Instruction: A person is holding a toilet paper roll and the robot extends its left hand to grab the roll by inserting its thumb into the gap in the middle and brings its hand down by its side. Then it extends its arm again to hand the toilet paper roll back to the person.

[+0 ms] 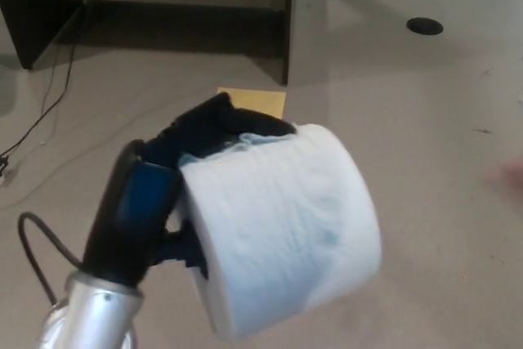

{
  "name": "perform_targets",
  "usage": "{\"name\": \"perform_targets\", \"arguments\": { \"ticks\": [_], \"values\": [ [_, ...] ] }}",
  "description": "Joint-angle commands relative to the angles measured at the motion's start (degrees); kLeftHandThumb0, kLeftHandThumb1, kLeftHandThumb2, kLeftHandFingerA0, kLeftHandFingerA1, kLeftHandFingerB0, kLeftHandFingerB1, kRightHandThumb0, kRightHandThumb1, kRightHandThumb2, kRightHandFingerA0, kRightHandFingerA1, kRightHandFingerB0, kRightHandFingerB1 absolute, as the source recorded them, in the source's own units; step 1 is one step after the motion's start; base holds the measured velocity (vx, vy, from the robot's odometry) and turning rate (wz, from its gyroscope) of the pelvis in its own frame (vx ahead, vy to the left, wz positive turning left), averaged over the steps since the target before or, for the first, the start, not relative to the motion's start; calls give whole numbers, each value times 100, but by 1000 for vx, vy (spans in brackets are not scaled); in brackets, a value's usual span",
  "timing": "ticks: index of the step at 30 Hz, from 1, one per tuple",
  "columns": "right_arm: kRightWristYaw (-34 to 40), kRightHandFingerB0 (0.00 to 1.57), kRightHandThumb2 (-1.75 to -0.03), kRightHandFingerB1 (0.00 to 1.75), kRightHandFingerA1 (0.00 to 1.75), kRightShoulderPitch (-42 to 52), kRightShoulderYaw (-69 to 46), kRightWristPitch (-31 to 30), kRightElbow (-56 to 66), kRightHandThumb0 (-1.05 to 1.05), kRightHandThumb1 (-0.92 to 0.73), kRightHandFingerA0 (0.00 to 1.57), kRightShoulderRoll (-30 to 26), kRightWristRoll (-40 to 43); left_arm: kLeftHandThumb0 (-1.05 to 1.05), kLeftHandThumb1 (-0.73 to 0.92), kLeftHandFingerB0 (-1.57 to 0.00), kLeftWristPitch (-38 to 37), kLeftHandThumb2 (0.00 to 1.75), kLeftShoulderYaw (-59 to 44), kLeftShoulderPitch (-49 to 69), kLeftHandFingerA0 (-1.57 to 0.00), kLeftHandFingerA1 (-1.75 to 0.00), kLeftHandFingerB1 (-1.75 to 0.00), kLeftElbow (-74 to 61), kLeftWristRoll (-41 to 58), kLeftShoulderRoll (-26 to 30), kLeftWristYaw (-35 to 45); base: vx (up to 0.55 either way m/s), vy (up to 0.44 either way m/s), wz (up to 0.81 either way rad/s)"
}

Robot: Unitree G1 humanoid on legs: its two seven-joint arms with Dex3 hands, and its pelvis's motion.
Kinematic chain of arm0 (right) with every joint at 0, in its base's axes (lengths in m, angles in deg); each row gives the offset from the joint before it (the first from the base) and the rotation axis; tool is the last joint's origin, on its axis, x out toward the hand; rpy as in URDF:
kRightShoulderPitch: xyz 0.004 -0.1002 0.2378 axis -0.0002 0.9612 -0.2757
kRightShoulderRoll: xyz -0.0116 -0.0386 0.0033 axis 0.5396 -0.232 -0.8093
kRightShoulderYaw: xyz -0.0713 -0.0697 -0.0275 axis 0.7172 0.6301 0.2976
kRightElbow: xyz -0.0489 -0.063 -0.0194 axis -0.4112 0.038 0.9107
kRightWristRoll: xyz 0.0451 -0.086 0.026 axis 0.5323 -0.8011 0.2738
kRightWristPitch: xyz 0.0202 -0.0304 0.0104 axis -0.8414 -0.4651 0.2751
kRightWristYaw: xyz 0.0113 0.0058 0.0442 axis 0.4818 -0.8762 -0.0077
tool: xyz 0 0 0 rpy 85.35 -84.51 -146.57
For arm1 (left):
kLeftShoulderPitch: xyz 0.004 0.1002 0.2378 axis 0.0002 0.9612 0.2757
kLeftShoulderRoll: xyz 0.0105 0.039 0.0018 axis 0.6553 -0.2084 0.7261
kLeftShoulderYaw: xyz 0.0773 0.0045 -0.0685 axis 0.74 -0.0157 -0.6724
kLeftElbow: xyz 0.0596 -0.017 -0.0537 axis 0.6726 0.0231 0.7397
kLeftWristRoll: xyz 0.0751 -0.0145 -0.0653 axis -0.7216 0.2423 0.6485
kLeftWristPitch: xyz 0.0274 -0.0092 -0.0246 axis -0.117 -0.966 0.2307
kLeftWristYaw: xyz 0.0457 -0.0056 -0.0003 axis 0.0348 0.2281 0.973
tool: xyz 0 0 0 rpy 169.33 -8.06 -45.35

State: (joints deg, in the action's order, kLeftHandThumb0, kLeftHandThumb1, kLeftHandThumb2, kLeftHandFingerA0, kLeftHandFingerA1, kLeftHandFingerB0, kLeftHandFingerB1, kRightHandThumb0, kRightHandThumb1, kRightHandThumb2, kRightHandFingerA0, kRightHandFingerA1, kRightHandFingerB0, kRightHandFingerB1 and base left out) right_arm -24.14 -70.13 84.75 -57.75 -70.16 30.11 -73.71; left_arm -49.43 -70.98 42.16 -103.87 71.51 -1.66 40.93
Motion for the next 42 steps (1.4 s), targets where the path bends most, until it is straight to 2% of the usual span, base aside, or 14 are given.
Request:
{"name": "perform_targets", "arguments": {
  "ticks": [1,6,7,8,9,11,12,20,23,28,33,37,39,42],
  "values": [
    [43,59,-60,43,56,221,-164,74,-21,-38,-65,75,-304,143,-1,70,-82,-557,84,-521,700,-107,-127,-107,230,599,230,70,0,0,0],
    [-6,58,-60,43,57,239,-239,36,-11,-38,-64,77,-335,180,-7,76,-80,-1382,73,-1188,1500,-89,-133,-110,1492,602,610,-29,0,0,0],
    [1,59,-60,43,57,219,-244,47,-14,-38,-64,79,-347,179,-7,76,-80,-1471,72,-1244,1521,-96,-132,-110,1717,587,662,-50,0,0,0],
    [7,59,-60,43,57,192,-254,61,-19,-38,-64,79,-361,186,-7,76,-80,-1562,72,-1305,1529,-96,-132,-110,1984,574,719,-70,0,0,0],
    [-12,58,-60,42,56,92,-273,-35,-47,-39,-64,78,-347,204,3,70,-79,-1835,82,-1514,1588,-94,-136,-113,2980,525,961,-148,0,0,0],
    [-31,58,-60,42,57,116,-301,-82,-23,-37,-65,78,-364,237,0,70,-78,-2066,82,-1564,1638,-95,-135,-112,3839,292,1138,-386,0,0,0],
    [-24,58,-60,42,59,148,-300,-61,-28,-37,-64,79,-381,235,-4,73,-79,-2161,75,-1561,1670,-92,-132,-109,4187,228,1198,-476,0,0,0],
    [-132,58,-59,42,64,502,-465,80,11,-38,-63,79,-437,407,-10,76,-81,-2884,70,-1318,2081,-91,-135,-111,6812,-181,1656,-1043,0,0,0],
    [-14,59,-60,42,59,475,-405,77,44,-37,-65,77,-439,308,-15,79,-74,-2614,63,-1068,1936,-86,-138,-120,7379,-437,1863,-1218,0,0,0],
    [14,58,-60,42,60,314,-451,31,76,-37,-65,77,-440,324,-10,79,-76,-2648,64,-982,1504,-81,-142,-120,7718,-249,1942,-939,0,0,0],
    [-41,58,-60,43,61,93,-515,-46,83,-37,-65,75,-448,340,-12,77,-80,-2515,69,-717,1008,-85,-136,-118,8219,-318,2046,-975,0,0,0],
    [-39,58,-60,42,59,136,-506,-142,55,-36,-64,76,-391,311,-15,80,-80,-3035,66,-643,1106,-88,-134,-117,8645,-257,2106,-1152,0,0,0],
    [-66,58,-60,42,55,-44,-496,-196,31,-35,-64,75,-355,299,-16,79,-77,-2962,66,-667,1020,-86,-138,-120,8730,-199,2105,-1226,0,0,0],
    [-42,59,-60,43,60,-9,-371,-101,27,-36,-65,77,-340,176,-14,81,-77,-3179,64,-771,1090,-85,-142,-119,8713,38,2069,-1098,0,0,0]
  ]
}}
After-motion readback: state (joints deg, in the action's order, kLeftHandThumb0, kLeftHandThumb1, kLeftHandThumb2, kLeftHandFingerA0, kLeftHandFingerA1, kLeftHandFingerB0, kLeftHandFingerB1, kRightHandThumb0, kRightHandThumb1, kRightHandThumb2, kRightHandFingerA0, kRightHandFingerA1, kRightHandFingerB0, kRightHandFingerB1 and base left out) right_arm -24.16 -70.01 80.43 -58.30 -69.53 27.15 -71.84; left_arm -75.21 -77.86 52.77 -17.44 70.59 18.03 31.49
